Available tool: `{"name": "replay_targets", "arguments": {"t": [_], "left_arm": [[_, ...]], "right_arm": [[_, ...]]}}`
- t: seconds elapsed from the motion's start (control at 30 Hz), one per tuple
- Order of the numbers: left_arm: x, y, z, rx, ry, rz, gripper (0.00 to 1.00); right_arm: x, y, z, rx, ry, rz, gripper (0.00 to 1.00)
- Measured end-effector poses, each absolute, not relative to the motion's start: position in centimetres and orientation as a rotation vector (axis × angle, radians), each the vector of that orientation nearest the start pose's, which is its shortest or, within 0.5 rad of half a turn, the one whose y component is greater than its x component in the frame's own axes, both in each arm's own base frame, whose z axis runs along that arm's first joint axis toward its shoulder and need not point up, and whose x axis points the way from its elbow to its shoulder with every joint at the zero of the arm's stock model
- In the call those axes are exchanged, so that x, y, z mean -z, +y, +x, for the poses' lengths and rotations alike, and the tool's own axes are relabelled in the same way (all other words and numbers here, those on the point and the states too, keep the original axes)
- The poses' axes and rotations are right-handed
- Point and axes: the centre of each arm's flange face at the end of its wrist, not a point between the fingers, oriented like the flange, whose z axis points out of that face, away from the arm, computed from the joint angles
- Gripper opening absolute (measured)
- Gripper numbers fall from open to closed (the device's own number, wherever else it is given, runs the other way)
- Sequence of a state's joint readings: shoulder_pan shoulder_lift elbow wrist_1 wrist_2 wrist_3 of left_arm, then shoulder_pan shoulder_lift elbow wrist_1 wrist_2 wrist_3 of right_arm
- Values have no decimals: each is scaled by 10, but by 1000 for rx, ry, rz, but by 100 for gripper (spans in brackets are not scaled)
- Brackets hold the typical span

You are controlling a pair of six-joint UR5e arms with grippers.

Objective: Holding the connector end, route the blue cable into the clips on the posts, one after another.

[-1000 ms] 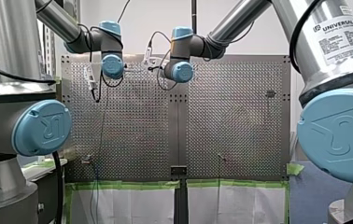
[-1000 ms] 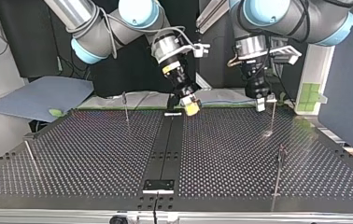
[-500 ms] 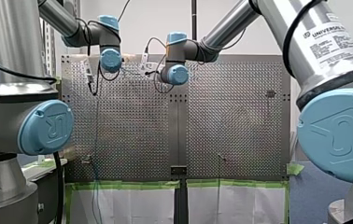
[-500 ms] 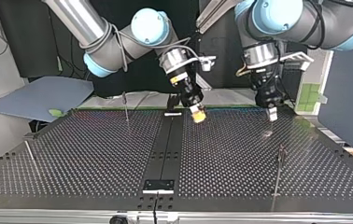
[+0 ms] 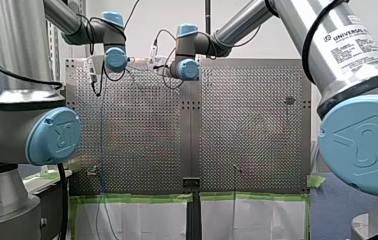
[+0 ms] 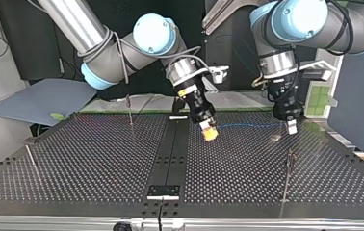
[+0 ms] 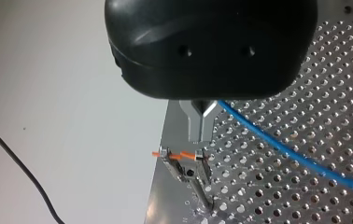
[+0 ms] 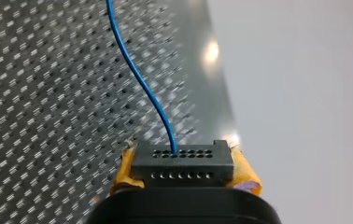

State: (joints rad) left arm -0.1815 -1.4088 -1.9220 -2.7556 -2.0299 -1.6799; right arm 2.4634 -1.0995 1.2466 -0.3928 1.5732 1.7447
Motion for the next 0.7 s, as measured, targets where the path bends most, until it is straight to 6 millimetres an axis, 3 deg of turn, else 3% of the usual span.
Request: {"name": "replay_targets", "arguments": {"t": [0.33, 0.53, 0.7], "left_arm": [[-435, -152, 417, -88, 1350, -337, 0], [-432, -142, 427, -100, 1355, -344, 0], [-423, -137, 437, -108, 1375, -336, 0]], "right_arm": [[-440, -333, 640, 2808, 868, -1958, 0], [-439, -335, 641, 2806, 871, -1955, 0], [-425, -336, 649, 2782, 876, -1975, 0]]}}
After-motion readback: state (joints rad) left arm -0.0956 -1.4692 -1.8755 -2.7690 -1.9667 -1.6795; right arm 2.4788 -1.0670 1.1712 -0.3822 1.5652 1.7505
